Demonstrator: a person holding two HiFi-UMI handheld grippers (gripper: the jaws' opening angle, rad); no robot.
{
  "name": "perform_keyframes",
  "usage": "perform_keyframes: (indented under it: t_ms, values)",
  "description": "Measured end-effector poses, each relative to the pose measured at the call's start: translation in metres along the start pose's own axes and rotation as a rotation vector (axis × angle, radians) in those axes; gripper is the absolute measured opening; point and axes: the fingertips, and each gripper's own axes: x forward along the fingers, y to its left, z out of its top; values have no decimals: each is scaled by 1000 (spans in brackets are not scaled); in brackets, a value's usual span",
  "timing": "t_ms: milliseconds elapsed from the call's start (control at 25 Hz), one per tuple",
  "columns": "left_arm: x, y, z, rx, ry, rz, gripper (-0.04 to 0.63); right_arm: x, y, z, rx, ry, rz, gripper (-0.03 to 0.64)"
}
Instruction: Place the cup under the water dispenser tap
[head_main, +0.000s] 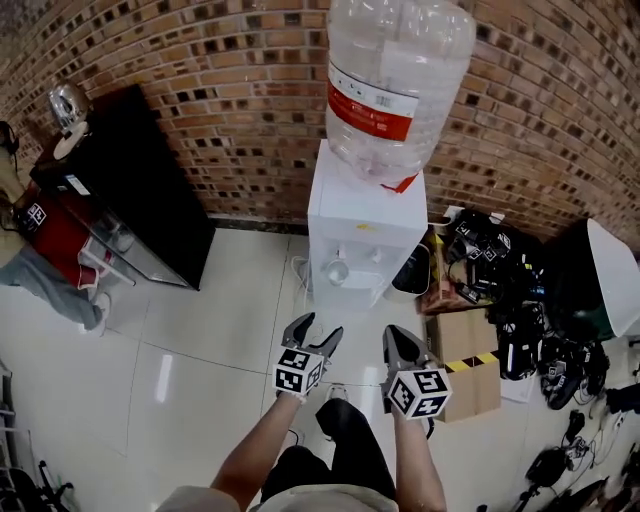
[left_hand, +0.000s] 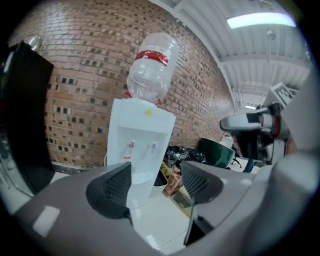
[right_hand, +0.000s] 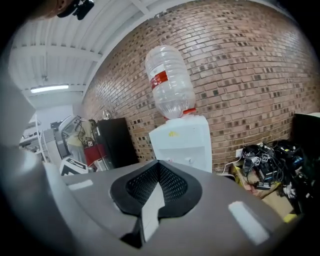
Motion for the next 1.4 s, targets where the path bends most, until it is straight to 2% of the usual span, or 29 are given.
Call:
perform_keyframes:
  t_ms: [80, 240, 320, 400, 560, 840, 1000, 1400]
  values:
    - [-36, -10, 22, -43, -5, 46, 291, -14, 13, 17, 18, 17, 4, 0]
    - [-99, -28, 51, -95, 11, 97, 270, -46, 40, 40, 48, 40, 13, 0]
    - [-129, -38, 62, -104, 8, 109, 199, -64, 52, 46, 61, 50, 14, 0]
    - [-157, -46, 74, -106, -12, 116, 160, -81, 63, 50, 65, 58, 13, 0]
    - [-208, -51, 86, -61, -32, 145, 11, -108, 86, 57, 79, 40, 7, 0]
    - [-265, -57, 90, -66, -51, 165, 11, -147, 113, 63, 39, 19, -13, 0]
    - [-280, -58, 95, -62, -60, 178, 11, -163, 130, 44, 45, 47, -8, 0]
    - [-322, -92, 97, -47, -76, 143, 11, -219, 163, 7, 43, 81, -18, 0]
